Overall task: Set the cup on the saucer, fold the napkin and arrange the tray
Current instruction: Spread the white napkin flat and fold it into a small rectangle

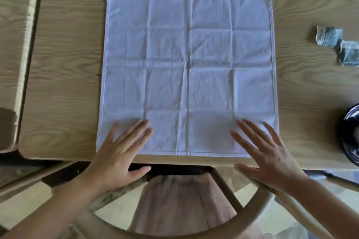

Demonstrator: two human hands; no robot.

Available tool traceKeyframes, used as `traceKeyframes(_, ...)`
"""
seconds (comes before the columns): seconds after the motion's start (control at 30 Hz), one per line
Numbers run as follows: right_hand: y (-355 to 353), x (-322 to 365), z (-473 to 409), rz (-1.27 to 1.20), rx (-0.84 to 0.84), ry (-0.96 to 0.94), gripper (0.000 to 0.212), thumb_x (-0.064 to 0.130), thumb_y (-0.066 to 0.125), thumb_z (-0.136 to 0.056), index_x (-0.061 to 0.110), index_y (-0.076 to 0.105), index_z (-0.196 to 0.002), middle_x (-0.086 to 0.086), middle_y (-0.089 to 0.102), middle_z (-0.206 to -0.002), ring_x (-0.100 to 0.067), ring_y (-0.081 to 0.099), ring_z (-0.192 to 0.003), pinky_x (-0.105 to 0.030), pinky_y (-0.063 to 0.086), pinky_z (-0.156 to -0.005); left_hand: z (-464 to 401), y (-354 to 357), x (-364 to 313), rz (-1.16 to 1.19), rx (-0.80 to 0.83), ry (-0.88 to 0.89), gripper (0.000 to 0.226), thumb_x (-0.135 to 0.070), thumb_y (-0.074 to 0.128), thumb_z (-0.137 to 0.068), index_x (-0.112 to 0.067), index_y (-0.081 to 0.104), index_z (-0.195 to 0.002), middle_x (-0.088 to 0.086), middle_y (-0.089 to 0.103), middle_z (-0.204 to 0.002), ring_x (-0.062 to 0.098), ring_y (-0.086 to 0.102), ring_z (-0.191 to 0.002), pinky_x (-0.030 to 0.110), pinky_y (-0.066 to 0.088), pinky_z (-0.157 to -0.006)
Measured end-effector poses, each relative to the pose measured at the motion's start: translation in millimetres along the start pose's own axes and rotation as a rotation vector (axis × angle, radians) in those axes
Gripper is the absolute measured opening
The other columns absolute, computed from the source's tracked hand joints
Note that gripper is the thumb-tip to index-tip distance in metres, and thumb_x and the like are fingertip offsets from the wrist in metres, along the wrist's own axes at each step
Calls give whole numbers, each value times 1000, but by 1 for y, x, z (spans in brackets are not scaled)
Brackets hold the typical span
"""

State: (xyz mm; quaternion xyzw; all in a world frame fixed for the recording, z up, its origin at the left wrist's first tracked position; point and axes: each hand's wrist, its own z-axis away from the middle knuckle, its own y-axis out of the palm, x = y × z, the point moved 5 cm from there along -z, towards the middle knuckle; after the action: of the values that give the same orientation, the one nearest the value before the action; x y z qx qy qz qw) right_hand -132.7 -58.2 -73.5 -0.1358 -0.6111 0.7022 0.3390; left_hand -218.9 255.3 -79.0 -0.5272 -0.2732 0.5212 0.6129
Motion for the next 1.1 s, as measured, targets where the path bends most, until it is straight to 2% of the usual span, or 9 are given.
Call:
traceKeyframes(0.33, 0, 16, 21, 39, -91, -58, 39, 32, 39, -97, 18, 53, -130, -13, 47, -140, -29, 40, -132, -54, 37, -103, 19, 2, -4, -65, -38, 17, 53, -36, 42, -90, -14, 40, -138, 5, 40, -145, 25, 38, -133, 53, 39, -102)
traceKeyframes(0.5, -12, 26, 27, 7, -146, -77, 44, 23, 26, -101, 9, 65, -115, -13, 58, -129, -33, 51, -121, -54, 45, -96, 26, -7, -9, 27, -99, 22, 50, -34, 18, -100, -12, 54, -128, 6, 49, -137, 27, 44, -128, 57, 33, -103)
traceKeyframes(0.6, -26, 27, 27, -41, -194, -78, 36, 13, 36, -95, 5, 71, -101, -11, 66, -116, -33, 59, -111, -52, 50, -89, 29, -19, -7, 92, -191, 9, 40, -26, 36, -95, -8, 68, -108, 8, 63, -122, 26, 55, -117, 59, 32, -103)
traceKeyframes(0.7, -32, 20, 27, -222, -128, 46, 34, 15, 41, -95, 4, 72, -96, -9, 69, -112, -33, 62, -108, -52, 49, -90, 32, -24, -1, 251, -187, -26, 28, -18, 49, -89, -8, 69, -107, 6, 66, -116, 22, 57, -116, 45, 40, -102)
traceKeyframes(0.77, -31, 11, 27, -401, 76, 214, 25, 14, 49, -92, 14, 71, -104, 4, 63, -118, -21, 61, -110, -35, 47, -95, 35, -25, 4, 379, -116, -96, 23, -16, 59, -86, -14, 69, -108, -4, 67, -114, 7, 56, -113, 27, 43, -99)
traceKeyframes(0.83, -32, 3, 32, -433, 310, 288, 23, 21, 52, -92, 26, 69, -107, 17, 62, -115, -8, 60, -100, -13, 38, -79, 37, -26, 7, 447, 56, -148, 19, -24, 59, -88, -21, 71, -102, -20, 67, -99, -9, 58, -95, 8, 43, -85)
traceKeyframes(0.9, -38, -1, 36, -452, 505, 277, 18, 31, 52, -91, 31, 70, -92, 16, 72, -96, -3, 61, -83, -12, 38, -74, 37, -26, 8, 478, 357, -155, 24, -37, 51, -90, -27, 70, -79, -24, 57, -68, -5, 52, -64, 18, 44, -64)
traceKeyframes(1.0, -52, -2, 35, -453, 702, 250, 15, 41, 53, -88, 43, 68, -87, 31, 66, -87, 12, 58, -83, -8, 40, -77, 34, -42, 2, 580, 664, -84, 33, -42, 49, -90, -39, 58, -59, -14, 44, -53, 4, 36, -50, 26, 28, -54)
traceKeyframes(1.1, -74, -17, 15, -424, 627, 291, 14, 35, 58, -87, 40, 69, -92, 35, 63, -89, 14, 57, -87, -9, 41, -80, 12, -74, 6, 635, 595, -84, 33, -30, 58, -88, -50, 63, -62, -21, 59, -57, -2, 48, -54, 13, 32, -53)
